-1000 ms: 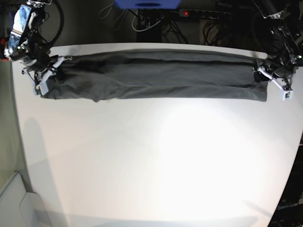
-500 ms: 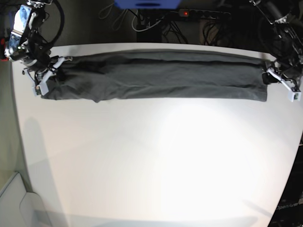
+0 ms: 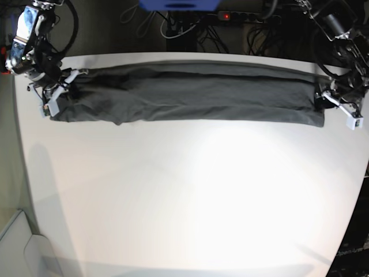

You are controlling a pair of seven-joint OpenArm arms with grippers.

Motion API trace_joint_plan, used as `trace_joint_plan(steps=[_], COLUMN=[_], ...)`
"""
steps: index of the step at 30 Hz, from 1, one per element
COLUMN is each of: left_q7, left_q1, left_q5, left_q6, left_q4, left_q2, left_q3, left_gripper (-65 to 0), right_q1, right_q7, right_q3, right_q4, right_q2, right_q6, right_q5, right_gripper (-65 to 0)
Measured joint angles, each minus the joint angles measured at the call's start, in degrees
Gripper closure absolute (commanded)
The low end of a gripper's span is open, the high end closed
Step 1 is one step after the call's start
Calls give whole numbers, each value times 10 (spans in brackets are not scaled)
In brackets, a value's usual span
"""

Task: Layout the t-shirt on the table in an organized manner, then fold the t-shirt properly
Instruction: 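Regrasp the strip end with the left gripper, then fold the strip end held by the left gripper over toward the right gripper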

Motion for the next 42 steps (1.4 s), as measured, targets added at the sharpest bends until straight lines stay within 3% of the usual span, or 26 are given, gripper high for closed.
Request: trace_joint_plan(steps=[7,9,14,21,24,29,35,42], left_q7=[-20,-28,-53,-53,-25,60,117,194], left_q1=[8,7,6,6,8,22,3,7], left_q5=[-15,-17,-40,-42,-16,8,-4,3], left_q6=[0,-1,-5,-5,-2,1,-3,-2], left_q4=[-10,-20,-53,-47,0,141,305,403], left_q2=[8,6,5,6,17,76,122,161], left_q3=[-3,-3,-4,-4,0,2,42,85], left_gripper=[-345,-269,0,-2,-2,-4,-2,0], right_q1=[0,0,0,0,0,10,31,31], right_q7=[0,0,0,0,0,8,28,27], right_q3=[0,0,0,0,0,-5,-9,-9], right_q4=[0,0,0,0,0,-23,-64,-65], right_q2=[0,0,0,0,0,10,22,22], right_q6=[0,0,0,0,0,3,7,7], right_q5=[0,0,0,0,0,8,22,23], right_gripper=[-4,-4,-4,-4,-4,-3,-2,-2])
